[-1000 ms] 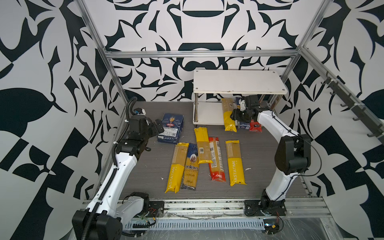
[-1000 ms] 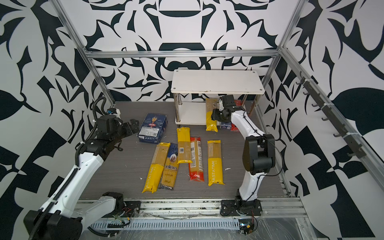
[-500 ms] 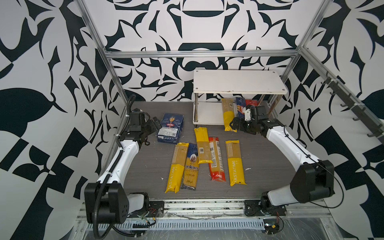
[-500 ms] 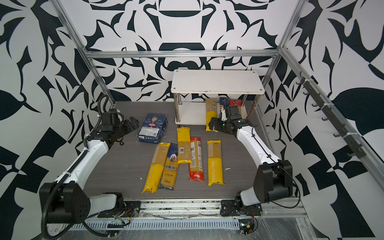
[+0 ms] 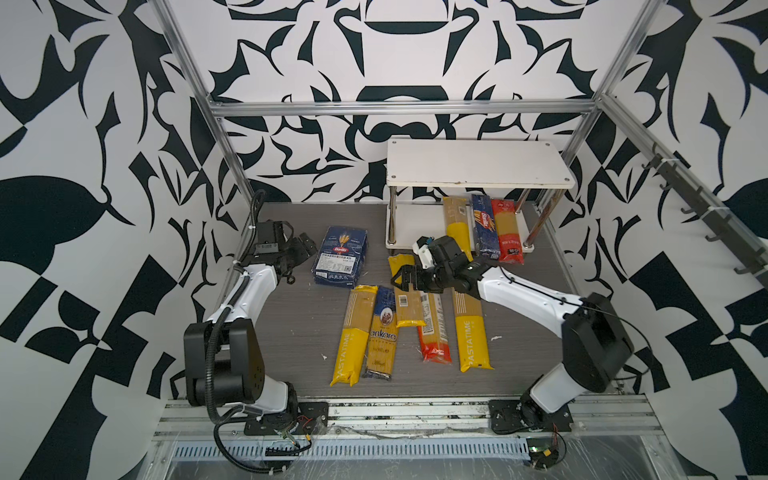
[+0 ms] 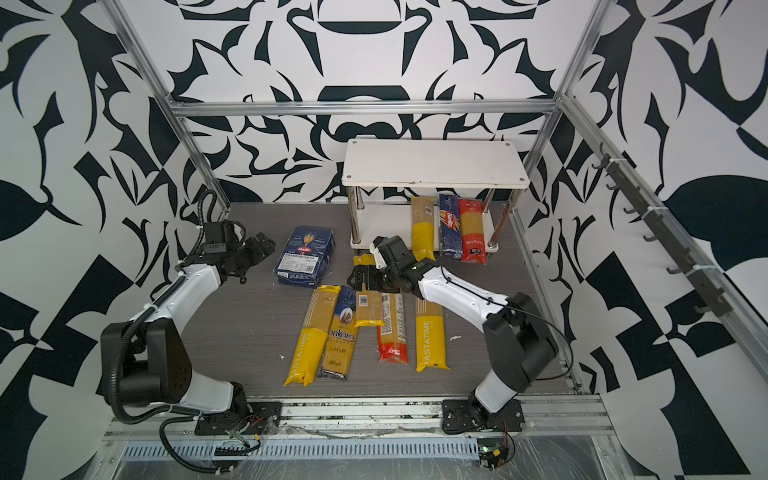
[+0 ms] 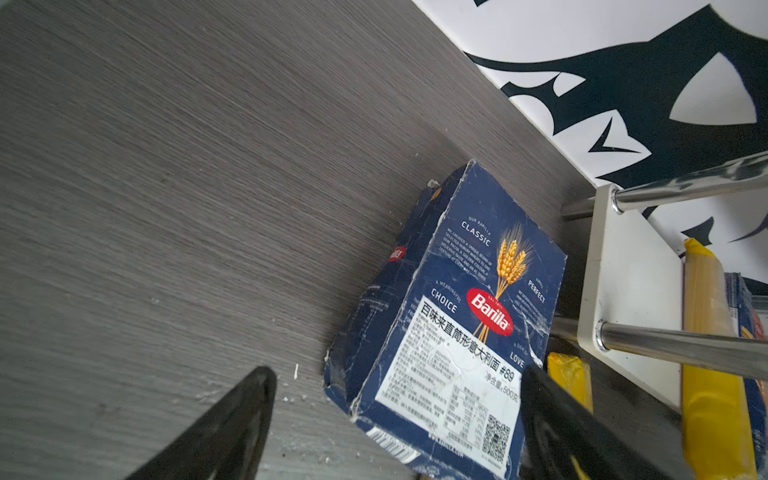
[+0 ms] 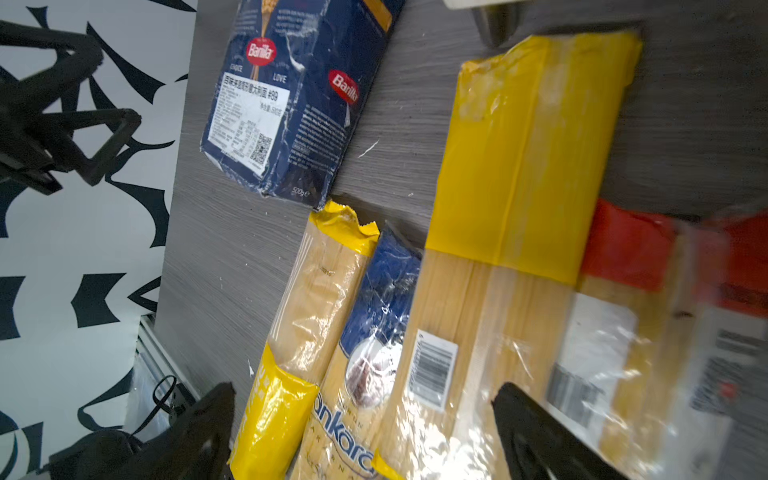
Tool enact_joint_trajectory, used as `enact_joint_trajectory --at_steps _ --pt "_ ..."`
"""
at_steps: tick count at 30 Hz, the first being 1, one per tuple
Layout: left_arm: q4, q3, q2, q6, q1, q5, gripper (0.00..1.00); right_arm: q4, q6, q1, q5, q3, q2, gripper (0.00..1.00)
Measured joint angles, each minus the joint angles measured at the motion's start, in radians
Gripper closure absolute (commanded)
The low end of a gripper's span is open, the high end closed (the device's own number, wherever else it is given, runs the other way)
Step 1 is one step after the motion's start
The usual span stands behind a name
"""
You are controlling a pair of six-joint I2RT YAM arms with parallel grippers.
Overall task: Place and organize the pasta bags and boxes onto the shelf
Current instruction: 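Reach the right gripper to the blue Barilla box while the left gripper approaches it, then grasp the blue Barilla box with the right gripper while the left gripper braces it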
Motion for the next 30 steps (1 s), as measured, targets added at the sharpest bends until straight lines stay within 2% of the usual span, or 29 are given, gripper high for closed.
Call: enact_joint_trajectory --at_steps 7,14,15,20,30 --pt "0.002 0.107 0.139 0.005 0.002 0.024 0.13 0.112 0.071 0.002 -0.085 0.218 0.259 0.00" --pt "0.000 0.192 0.214 0.019 0.007 0.025 0.14 0.137 0.103 0.005 -0.127 0.409 0.439 0.00" --pt "0.000 0.200 0.227 0.023 0.008 0.026 0.19 0.133 0.106 0.005 -0.131 0.429 0.462 0.00" --pt "0.000 0.207 0.283 0.042 0.008 0.035 0.21 0.118 0.111 0.016 -0.145 0.504 0.549 0.00" --pt "-0.012 0.207 0.366 0.069 0.008 0.033 0.38 0.100 0.131 0.035 -0.161 0.672 0.708 0.00"
